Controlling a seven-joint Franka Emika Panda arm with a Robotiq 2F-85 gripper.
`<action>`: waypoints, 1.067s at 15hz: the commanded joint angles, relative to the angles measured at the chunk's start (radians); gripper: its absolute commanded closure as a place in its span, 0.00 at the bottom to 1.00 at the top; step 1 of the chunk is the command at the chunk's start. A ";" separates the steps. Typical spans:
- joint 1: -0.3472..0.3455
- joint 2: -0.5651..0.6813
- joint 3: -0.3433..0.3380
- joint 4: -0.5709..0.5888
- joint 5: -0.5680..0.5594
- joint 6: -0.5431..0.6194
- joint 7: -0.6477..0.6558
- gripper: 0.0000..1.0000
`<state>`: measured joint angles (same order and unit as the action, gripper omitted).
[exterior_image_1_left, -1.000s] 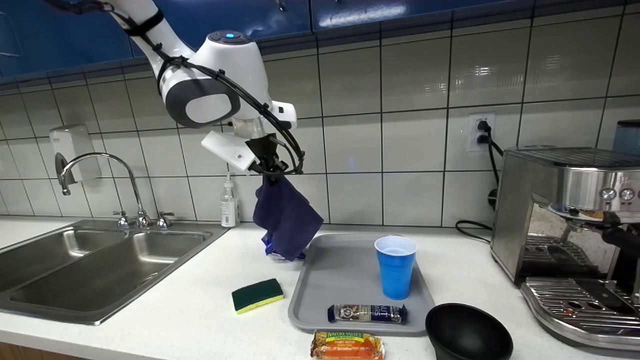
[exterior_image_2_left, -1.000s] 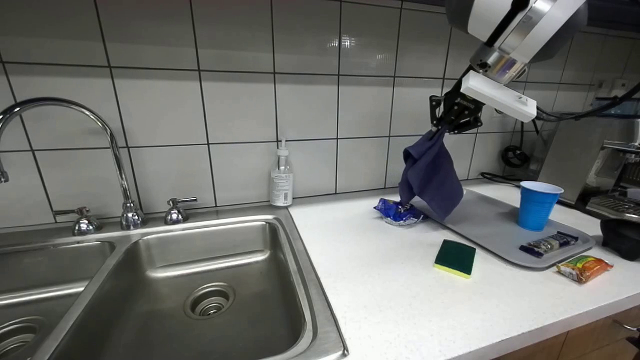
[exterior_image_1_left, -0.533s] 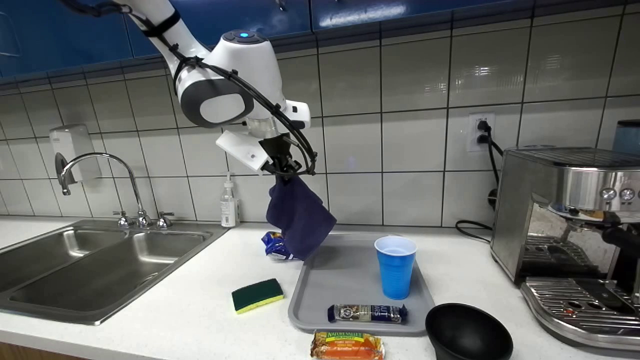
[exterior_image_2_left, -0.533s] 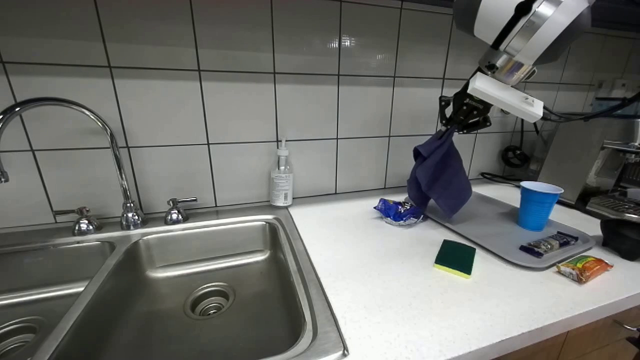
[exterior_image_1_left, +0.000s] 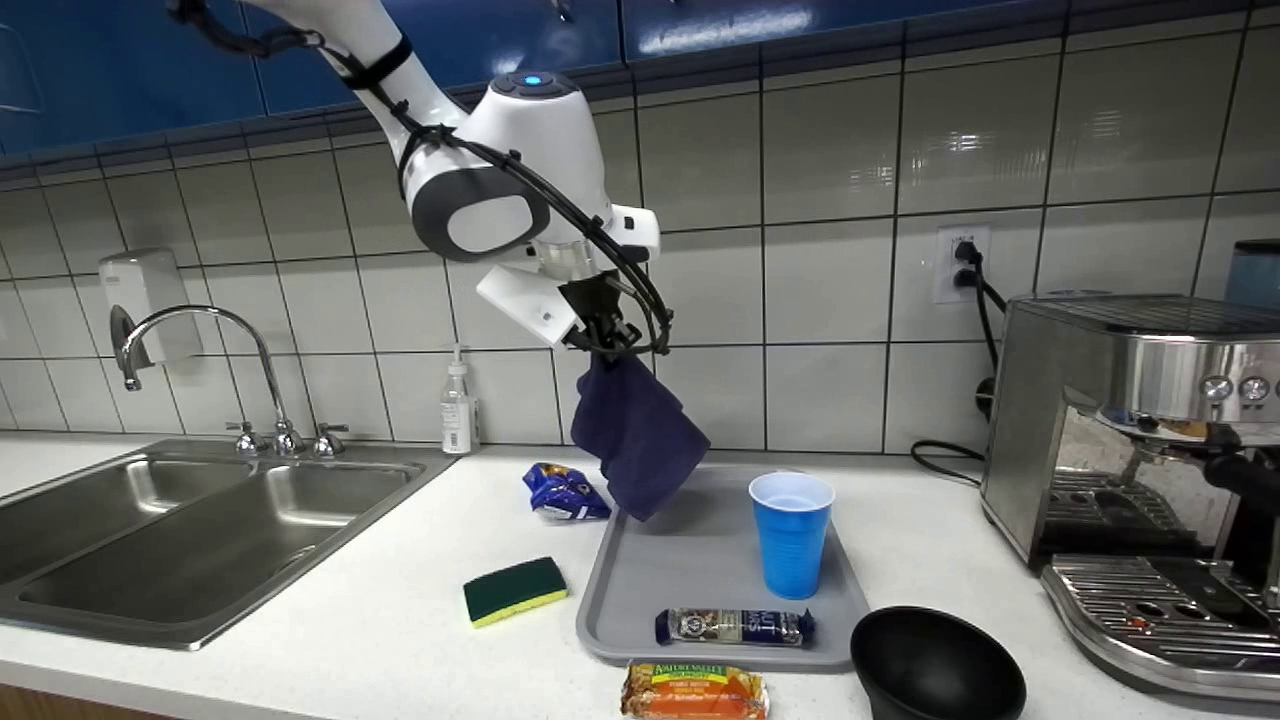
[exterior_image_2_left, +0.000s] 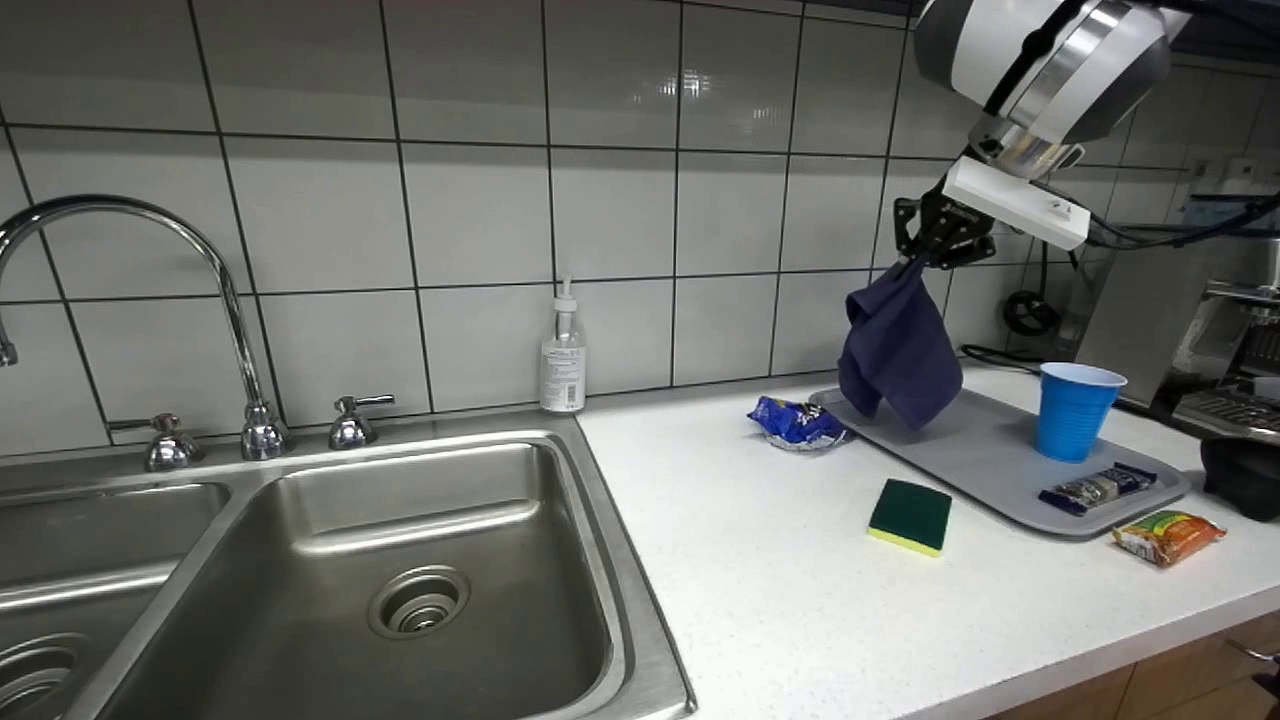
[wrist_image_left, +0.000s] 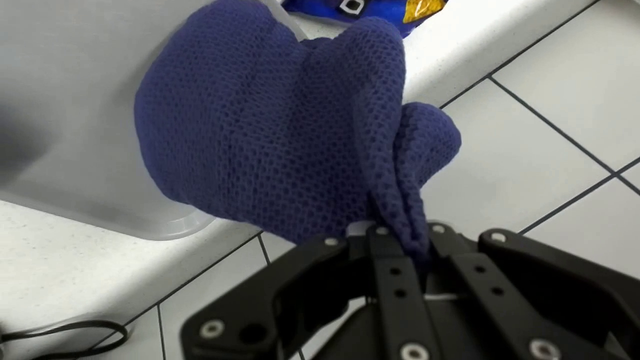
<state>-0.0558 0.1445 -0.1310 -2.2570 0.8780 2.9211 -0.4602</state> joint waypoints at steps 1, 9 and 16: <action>-0.034 0.059 0.001 0.081 0.038 -0.028 -0.050 0.98; -0.091 0.145 0.001 0.163 0.024 -0.032 -0.035 0.98; -0.125 0.191 -0.001 0.205 0.013 -0.034 -0.019 0.98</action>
<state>-0.1566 0.3111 -0.1344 -2.0978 0.8796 2.9186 -0.4610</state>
